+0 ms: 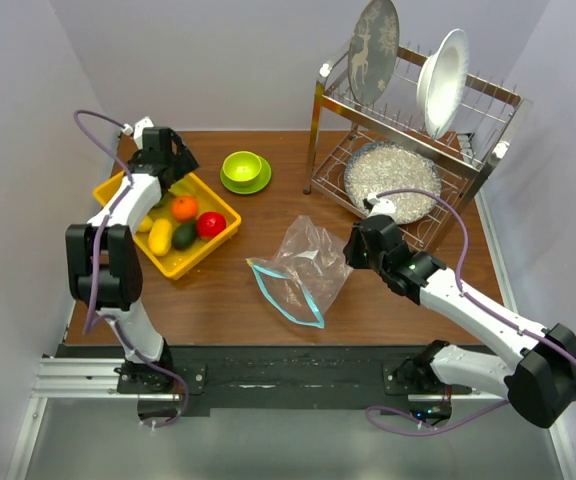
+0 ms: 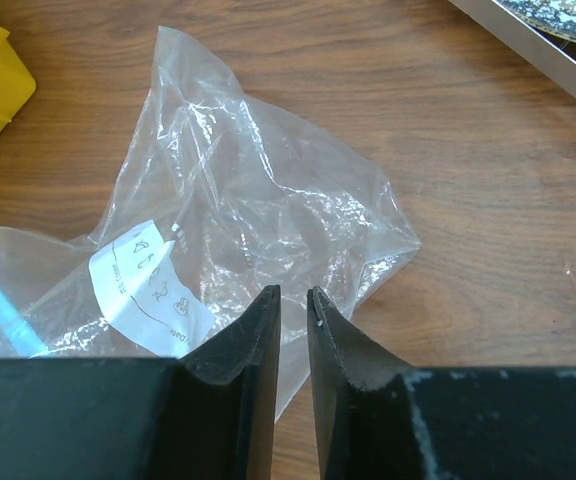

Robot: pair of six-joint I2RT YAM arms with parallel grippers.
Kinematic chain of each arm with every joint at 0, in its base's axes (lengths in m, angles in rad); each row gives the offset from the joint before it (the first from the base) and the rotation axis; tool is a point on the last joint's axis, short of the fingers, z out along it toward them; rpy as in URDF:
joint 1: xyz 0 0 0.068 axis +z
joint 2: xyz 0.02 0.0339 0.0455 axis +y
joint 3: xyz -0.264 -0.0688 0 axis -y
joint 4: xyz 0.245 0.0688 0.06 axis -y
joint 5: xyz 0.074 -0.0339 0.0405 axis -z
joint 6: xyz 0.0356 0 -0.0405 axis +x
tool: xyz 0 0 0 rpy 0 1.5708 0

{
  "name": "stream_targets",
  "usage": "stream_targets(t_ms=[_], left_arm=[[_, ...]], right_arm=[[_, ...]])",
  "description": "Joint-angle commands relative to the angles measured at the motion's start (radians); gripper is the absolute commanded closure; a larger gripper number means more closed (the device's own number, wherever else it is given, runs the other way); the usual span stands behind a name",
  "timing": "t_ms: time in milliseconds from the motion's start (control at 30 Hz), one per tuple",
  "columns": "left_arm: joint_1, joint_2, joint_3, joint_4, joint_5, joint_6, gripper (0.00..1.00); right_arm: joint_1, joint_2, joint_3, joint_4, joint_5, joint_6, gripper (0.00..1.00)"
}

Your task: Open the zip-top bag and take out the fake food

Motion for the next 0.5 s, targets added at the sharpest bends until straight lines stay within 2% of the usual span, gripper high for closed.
stream_targets(t_ms=[0, 233, 333, 367, 433, 467], left_arm=[[-0.032, -0.142, -0.039, 0.000, 0.081, 0.015, 0.00], [-0.244, -0.370, -0.261, 0.014, 0.081, 0.010, 0.00], [-0.375, -0.481, -0.385, 0.065, 0.047, -0.005, 0.00], [-0.456, -0.514, -0.407, 0.069, 0.015, -0.014, 0.00], [-0.539, -0.536, -0.461, 0.080, -0.014, -0.025, 0.00], [-0.631, -0.545, -0.473, 0.083, -0.055, -0.037, 0.00]], right_arm=[[0.006, -0.017, -0.003, -0.005, 0.007, 0.000, 0.74], [0.006, -0.050, -0.016, -0.002, 0.015, 0.015, 0.64], [0.004, -0.089, -0.027, -0.005, 0.023, 0.026, 0.60], [0.004, -0.102, -0.035, -0.006, 0.026, 0.029, 0.59], [0.006, -0.144, -0.050, -0.005, 0.027, 0.037, 0.54], [0.006, -0.158, -0.053, -0.006, 0.026, 0.038, 0.52]])
